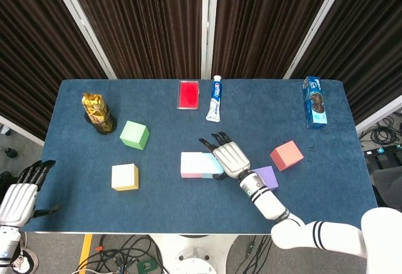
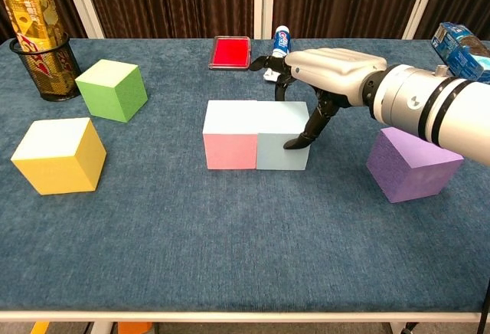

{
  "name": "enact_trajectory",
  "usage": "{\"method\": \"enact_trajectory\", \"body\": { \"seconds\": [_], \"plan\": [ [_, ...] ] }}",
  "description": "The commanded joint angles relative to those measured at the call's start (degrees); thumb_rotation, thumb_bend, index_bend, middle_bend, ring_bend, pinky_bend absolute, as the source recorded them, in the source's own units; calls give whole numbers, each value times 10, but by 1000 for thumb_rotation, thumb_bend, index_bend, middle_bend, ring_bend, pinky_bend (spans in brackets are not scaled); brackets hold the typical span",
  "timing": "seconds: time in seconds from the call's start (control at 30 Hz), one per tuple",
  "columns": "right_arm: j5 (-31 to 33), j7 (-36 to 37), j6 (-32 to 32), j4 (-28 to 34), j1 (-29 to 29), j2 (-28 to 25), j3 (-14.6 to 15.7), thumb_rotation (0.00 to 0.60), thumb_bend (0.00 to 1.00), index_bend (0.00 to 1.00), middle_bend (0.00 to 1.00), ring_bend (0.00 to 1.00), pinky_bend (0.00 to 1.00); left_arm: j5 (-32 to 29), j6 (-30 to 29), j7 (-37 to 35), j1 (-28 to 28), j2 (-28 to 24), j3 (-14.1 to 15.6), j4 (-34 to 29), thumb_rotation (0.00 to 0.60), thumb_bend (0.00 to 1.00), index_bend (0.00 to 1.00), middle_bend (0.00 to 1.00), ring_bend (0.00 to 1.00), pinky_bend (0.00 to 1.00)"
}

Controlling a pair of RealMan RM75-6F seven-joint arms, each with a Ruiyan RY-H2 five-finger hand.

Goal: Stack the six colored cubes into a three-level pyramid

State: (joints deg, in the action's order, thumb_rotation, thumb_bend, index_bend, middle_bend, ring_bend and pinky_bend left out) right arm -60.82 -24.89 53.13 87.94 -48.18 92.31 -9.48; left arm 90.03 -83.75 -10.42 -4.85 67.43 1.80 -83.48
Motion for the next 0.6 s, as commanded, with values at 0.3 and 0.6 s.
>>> {"method": "enact_trajectory", "body": {
  "seconds": [0.3,0.6],
  "plan": [
    [4,-3,0,-7,-2,4,0,600,131,0,332,20,0,-1,1,-1,0,1,0,2,600,13,53,72,0,111],
    [13,-1,-16,-2,-6,-3,2,600,33,0,150,0,0,-1,0,1,1,0,0,0,600,13,53,72,0,111]
  ]
}}
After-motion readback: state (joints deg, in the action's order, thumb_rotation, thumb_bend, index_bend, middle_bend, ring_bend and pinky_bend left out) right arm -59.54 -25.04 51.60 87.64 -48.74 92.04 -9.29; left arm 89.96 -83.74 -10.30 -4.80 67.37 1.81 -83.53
